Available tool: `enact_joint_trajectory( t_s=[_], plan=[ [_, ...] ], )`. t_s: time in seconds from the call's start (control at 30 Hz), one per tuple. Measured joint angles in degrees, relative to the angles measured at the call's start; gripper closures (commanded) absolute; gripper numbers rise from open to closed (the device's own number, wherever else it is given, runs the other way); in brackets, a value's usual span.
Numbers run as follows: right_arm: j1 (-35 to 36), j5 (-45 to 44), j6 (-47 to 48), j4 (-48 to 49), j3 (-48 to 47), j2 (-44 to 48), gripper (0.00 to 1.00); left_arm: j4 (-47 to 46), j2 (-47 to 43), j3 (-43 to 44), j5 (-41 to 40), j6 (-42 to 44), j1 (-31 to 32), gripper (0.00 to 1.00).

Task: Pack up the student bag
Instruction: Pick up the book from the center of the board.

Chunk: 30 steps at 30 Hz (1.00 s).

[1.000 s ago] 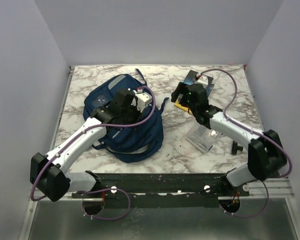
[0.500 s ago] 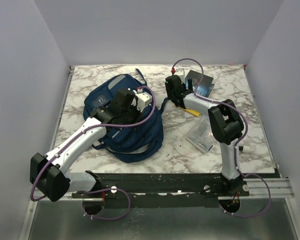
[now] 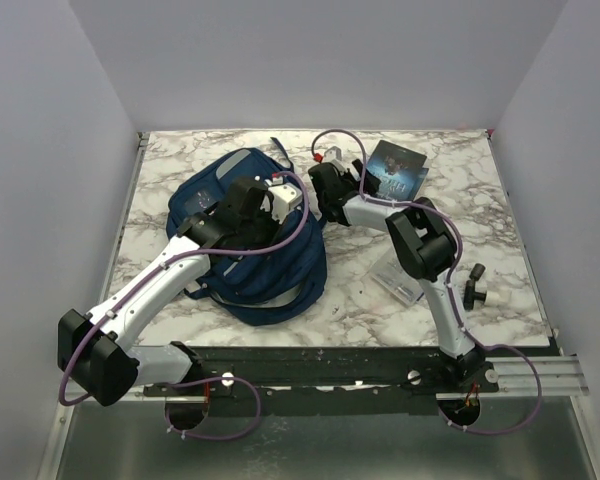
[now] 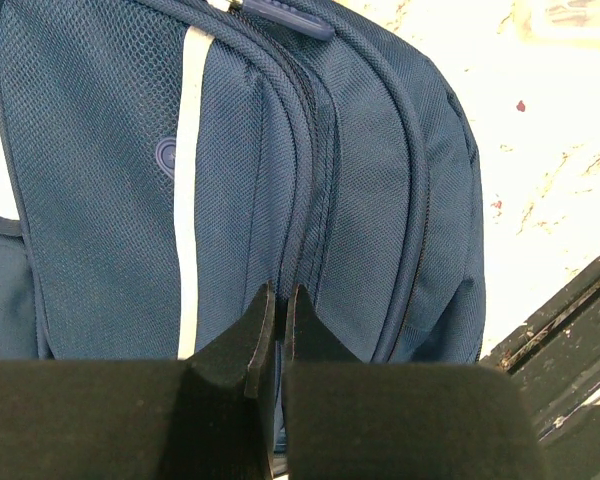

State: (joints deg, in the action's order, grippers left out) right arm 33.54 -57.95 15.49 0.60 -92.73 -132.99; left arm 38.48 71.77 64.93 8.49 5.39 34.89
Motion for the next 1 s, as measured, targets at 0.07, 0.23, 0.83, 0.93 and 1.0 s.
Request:
enact_joint_trajectory(
  t_s=[0.07, 0.23, 0.83, 0.93, 1.0],
  plan=[
    [0.52, -1.75, 2.99, 2.19, 0.26, 0.0, 0.17, 0.07, 0.0, 0.0, 0.02, 0.0, 0.0, 1.0],
    [0.63, -3.32, 10.82, 9.33, 1.29, -0.48, 0.27, 0.13, -0.09, 0.0, 0.02, 0.0, 0.0, 1.0],
    [0.87, -4.04, 15.02, 10.54, 3.48, 2.89, 1.0, 0.17, -0.09, 0.0, 0.0, -0.02, 0.0, 1.0],
    [0.98, -1.88, 10.49, 6.58, 4.81, 7.93, 1.0, 0.17, -0.09, 0.02, -0.02, -0.17, 0.0, 1.0],
    [0.98, 1.27, 5.27, 3.52, 5.95, 12.79, 1.0, 0.17, -0.09, 0.04, -0.07, -0.24, 0.0, 1.0]
  ],
)
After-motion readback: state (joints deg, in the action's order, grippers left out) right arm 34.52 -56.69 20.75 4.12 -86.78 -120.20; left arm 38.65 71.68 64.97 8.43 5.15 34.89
